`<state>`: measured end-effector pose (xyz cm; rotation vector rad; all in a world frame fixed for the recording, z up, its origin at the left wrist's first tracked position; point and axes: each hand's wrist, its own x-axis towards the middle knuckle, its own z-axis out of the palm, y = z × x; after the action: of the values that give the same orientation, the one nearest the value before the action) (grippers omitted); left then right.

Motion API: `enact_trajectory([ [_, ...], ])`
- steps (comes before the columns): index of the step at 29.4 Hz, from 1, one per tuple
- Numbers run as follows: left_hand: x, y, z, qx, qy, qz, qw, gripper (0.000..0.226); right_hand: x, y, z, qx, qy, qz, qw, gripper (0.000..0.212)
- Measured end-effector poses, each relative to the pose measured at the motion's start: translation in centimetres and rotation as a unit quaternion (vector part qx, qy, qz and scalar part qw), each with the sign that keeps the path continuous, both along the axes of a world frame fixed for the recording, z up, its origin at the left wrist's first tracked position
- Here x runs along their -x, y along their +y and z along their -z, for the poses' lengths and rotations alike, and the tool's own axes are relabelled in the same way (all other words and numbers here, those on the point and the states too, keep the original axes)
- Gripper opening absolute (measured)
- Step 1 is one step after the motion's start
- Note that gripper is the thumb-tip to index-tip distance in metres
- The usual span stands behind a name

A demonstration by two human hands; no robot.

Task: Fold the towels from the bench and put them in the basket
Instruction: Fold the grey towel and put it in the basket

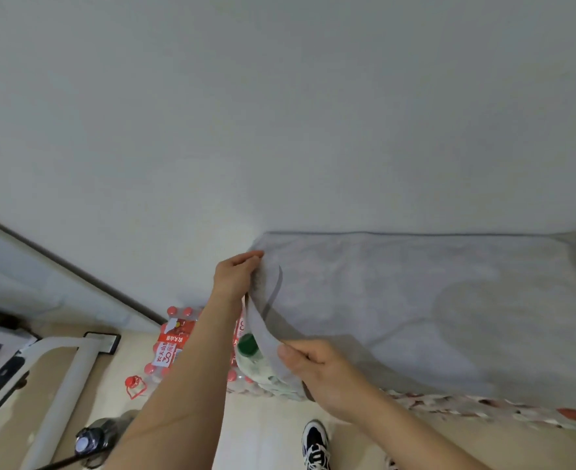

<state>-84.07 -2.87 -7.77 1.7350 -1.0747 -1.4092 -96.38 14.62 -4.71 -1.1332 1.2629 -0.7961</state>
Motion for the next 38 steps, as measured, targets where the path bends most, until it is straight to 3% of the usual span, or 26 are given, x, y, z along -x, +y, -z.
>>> enact_trajectory([
  [5,1.6,-0.2,-2.0,0.035,0.050,-0.067,0.996,0.037,3.0,1.2,-0.8,-0.061,-0.098,0.036,0.993,0.067],
  [8,4.6,0.7,-4.6,0.083,0.095,-0.043,0.991,0.042,6.0,2.9,-1.5,-0.093,-0.172,0.107,0.975,0.027],
  [14,14.2,4.8,-8.2,0.108,0.120,0.092,0.983,0.047,14.2,8.1,-3.1,-0.116,-0.229,0.241,0.936,0.005],
  [17,19.1,6.6,-8.5,0.099,0.111,0.148,0.978,0.050,17.9,10.8,-2.8,-0.106,-0.228,0.329,0.910,0.035],
  [19,22.2,8.0,-8.7,0.108,0.090,0.179,0.974,0.052,19.9,12.4,-2.5,-0.096,-0.222,0.368,0.898,0.042],
  [25,30.9,12.0,-8.6,0.150,0.031,0.280,0.948,0.064,24.6,16.6,-0.9,-0.092,-0.217,0.485,0.842,0.038],
  [28,34.9,13.6,-8.3,0.171,0.013,0.343,0.923,0.065,26.5,18.4,-0.3,-0.090,-0.214,0.532,0.814,0.023],
  [33,40.5,15.2,-7.0,0.194,-0.047,0.413,0.888,0.080,29.0,20.5,0.5,-0.094,-0.193,0.619,0.756,0.023],
  [38,42.2,17.0,-5.8,0.135,-0.050,0.488,0.861,0.080,30.7,21.2,2.6,-0.133,-0.092,0.650,0.743,0.018],
])
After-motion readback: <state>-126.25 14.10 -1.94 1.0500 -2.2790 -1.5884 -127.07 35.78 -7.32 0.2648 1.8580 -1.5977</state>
